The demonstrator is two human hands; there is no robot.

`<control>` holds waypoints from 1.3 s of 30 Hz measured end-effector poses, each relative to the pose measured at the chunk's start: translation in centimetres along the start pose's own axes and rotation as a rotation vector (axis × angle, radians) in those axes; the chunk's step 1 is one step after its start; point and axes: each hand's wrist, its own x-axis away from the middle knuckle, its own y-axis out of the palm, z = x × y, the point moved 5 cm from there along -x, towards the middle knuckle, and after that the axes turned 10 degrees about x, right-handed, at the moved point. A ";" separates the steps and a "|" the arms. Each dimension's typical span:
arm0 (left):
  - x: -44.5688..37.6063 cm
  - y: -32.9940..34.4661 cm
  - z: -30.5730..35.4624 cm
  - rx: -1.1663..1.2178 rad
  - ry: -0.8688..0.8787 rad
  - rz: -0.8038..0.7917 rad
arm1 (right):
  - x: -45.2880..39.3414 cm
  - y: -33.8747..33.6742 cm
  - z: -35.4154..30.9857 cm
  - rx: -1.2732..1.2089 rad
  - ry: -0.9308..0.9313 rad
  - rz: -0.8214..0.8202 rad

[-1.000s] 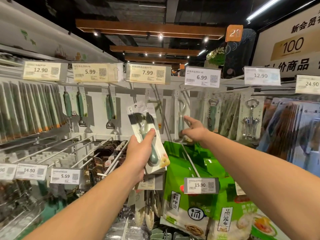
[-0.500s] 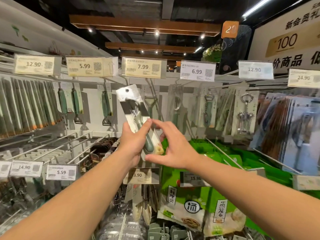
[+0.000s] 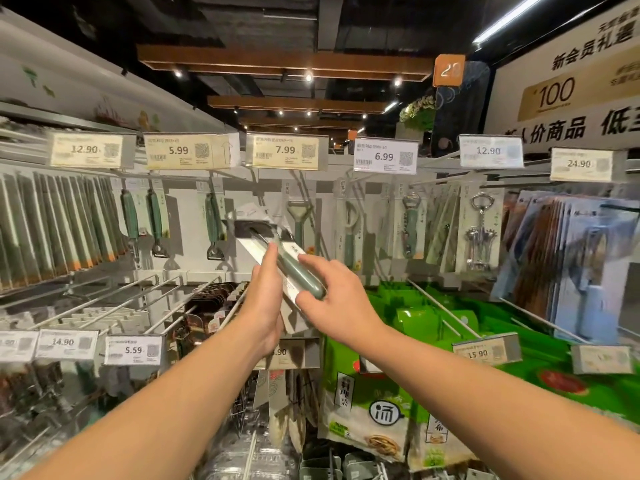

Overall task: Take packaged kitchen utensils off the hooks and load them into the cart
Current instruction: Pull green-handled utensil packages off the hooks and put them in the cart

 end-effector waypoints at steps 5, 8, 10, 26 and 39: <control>-1.2 -1.5 -0.9 -0.039 -0.009 0.007 | 0.6 0.2 0.3 0.021 0.038 0.061; 0.0 -1.6 0.0 -0.056 -0.014 0.009 | 0.7 -0.5 1.3 0.051 0.101 0.071; 1.6 -1.2 1.1 -0.056 0.003 0.012 | 1.3 -1.2 2.2 0.088 0.132 0.070; 3.1 -2.1 1.8 -0.023 -0.006 0.046 | 5.7 -5.7 6.9 0.102 0.195 0.334; 3.1 -1.5 1.2 -0.067 -0.002 0.051 | 5.2 -4.3 6.5 0.033 0.255 0.235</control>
